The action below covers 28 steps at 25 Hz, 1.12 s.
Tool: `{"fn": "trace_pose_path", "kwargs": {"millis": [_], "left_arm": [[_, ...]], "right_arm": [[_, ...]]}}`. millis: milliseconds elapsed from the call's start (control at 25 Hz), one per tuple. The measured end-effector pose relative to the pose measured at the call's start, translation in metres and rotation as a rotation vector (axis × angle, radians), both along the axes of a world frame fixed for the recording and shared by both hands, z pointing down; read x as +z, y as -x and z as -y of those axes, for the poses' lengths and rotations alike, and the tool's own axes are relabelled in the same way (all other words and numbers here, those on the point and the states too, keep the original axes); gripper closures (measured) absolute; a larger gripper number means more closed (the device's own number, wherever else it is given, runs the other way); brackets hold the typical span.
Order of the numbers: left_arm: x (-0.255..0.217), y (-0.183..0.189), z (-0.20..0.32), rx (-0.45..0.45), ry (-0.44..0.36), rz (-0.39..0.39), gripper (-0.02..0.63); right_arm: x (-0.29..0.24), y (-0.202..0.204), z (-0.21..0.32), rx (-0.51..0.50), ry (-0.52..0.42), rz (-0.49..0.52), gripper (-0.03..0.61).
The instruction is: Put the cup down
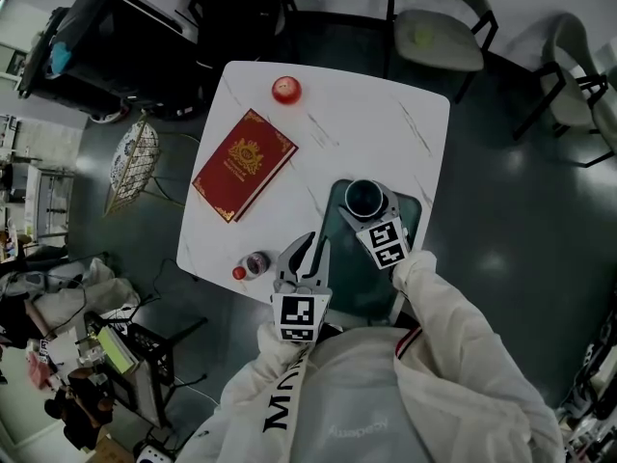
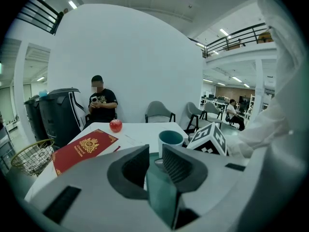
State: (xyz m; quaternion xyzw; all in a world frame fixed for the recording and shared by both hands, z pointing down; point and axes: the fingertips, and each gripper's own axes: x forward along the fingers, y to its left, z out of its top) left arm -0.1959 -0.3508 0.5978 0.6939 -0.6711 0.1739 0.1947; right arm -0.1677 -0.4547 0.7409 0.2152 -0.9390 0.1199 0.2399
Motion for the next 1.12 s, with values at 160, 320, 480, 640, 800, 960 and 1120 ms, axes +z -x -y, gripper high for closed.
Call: {"fn": "trace_pose_path", "kwargs": {"millis": [160,320,480,640,800,960,1120], "left_arm": [[-0.001,0.001,-0.01,-0.004,-0.003,-0.003,0.52],[-0.005,0.0,-0.019,-0.001,-0.015,-0.003,0.52],[-0.013,-0.003,-0.029,0.006,-0.036,-0.005,0.52],[-0.018,-0.005,-0.051,0.013,-0.047,-0.002,0.52],[-0.022,-0.004,-0.078,0.013,-0.061,-0.002,0.52],[-0.031,-0.003,-0.11,0.022,-0.081,0.002,0.52],[-0.044,-0.004,-0.144,0.038,-0.107,0.012,0.52]], "right_arm": [[0.001,-0.003,-0.002,0.005,0.012,-0.018,0.206],[-0.003,-0.01,-0.004,0.021,0.015,-0.032,0.204],[-0.001,-0.021,-0.006,0.061,0.008,-0.065,0.204],[0.002,-0.035,-0.017,0.094,0.015,-0.105,0.204],[0.002,-0.056,-0.037,0.13,0.0,-0.138,0.204],[-0.011,-0.076,-0.073,0.179,0.029,-0.128,0.204],[-0.031,-0.094,-0.112,0.237,0.052,-0.079,0.204]]}}
